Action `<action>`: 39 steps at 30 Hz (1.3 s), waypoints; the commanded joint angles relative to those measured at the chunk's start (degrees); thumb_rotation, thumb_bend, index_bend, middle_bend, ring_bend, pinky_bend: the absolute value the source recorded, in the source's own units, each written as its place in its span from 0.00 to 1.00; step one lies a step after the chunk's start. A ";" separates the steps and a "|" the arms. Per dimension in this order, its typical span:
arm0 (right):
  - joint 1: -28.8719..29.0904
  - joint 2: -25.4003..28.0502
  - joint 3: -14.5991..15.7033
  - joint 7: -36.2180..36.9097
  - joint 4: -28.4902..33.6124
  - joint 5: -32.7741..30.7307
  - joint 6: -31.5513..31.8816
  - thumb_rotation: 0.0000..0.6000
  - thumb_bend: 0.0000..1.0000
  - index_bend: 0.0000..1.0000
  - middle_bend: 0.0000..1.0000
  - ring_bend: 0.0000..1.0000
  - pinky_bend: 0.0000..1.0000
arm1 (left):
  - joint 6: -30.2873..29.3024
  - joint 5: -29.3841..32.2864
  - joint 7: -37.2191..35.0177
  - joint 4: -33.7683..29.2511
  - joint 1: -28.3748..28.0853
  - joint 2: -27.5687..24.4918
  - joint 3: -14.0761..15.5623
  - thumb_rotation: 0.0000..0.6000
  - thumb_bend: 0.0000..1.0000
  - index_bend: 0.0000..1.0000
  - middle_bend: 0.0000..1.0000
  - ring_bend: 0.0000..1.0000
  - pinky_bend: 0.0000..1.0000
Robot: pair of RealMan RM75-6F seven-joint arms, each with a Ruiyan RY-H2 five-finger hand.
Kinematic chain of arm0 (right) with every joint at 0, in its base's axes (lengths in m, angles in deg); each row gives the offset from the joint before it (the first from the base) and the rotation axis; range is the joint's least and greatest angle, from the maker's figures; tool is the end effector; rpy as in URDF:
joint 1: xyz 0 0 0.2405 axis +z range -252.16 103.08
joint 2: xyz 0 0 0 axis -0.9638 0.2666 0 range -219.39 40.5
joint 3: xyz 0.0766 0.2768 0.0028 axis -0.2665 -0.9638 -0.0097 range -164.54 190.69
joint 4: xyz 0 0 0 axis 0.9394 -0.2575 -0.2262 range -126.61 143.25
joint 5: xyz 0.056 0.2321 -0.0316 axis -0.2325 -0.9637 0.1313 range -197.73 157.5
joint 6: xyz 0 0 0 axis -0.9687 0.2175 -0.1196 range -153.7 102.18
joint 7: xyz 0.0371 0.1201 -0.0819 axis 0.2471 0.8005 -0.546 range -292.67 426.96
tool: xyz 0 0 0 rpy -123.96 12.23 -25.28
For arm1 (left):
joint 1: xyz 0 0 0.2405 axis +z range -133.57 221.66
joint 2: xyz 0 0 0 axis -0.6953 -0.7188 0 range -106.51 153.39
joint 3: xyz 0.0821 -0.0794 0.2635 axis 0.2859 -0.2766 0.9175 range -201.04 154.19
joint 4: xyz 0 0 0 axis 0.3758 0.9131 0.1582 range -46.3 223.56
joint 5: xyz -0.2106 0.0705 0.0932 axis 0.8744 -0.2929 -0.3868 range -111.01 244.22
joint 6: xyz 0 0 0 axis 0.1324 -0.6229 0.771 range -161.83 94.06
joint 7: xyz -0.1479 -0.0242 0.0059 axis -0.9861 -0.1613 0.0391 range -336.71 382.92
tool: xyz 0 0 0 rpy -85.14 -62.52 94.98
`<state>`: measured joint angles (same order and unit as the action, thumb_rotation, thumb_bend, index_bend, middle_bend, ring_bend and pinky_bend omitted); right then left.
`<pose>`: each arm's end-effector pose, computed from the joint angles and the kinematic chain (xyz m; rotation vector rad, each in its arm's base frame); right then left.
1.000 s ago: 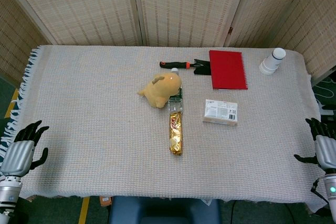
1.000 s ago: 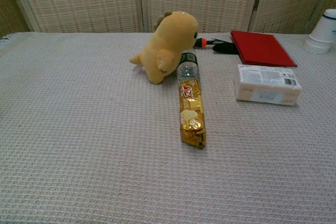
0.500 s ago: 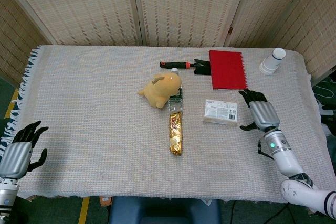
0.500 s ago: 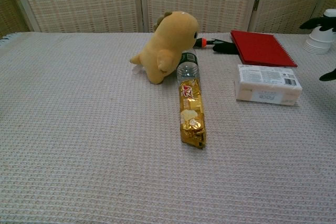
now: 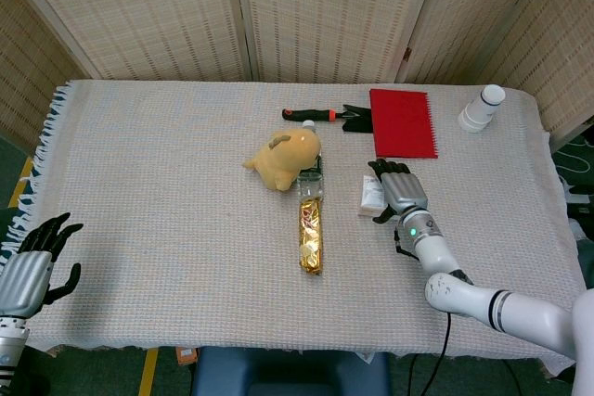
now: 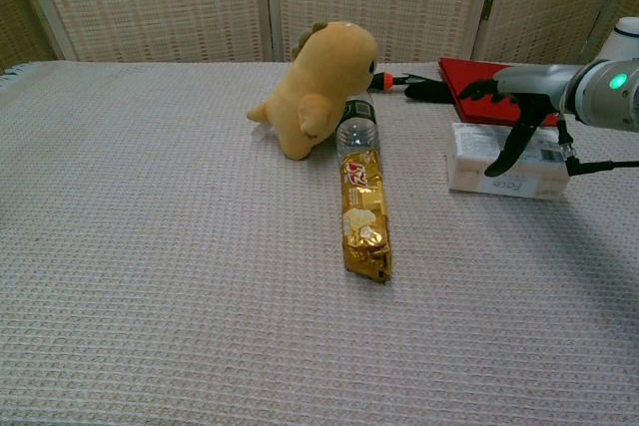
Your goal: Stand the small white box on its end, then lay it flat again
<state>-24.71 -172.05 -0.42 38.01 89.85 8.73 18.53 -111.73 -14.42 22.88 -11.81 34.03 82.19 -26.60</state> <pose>-0.2037 -0.4373 -0.0117 1.6497 -1.2479 0.6234 -0.3261 0.2197 0.1502 -1.4248 -1.0160 -0.9003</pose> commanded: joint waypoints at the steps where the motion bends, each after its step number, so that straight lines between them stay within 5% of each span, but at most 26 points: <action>1: 1.07 -1.35 0.58 0.72 -2.69 -1.34 -1.08 1.00 0.00 0.00 0.00 0.00 0.00 | 0.20 0.19 -0.35 0.12 -0.04 -0.06 -0.04 1.00 0.49 0.16 0.00 0.00 0.10; 14: 3.26 -4.36 1.82 3.45 -8.43 -1.34 -3.92 1.00 0.00 0.05 0.01 0.00 0.00 | 1.00 1.03 -0.15 0.42 -0.37 0.14 -0.25 1.00 0.49 0.16 0.00 0.00 0.10; 39: 3.28 -5.96 3.28 7.13 -10.61 2.11 -2.60 1.00 0.00 0.39 0.34 0.19 0.00 | 1.68 1.09 0.79 0.53 -0.70 0.58 -0.01 1.00 0.49 0.16 0.00 0.00 0.10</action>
<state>-21.25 -177.90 2.93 44.76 79.34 10.40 15.78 -110.05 -13.33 23.67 -11.28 33.34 82.77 -26.61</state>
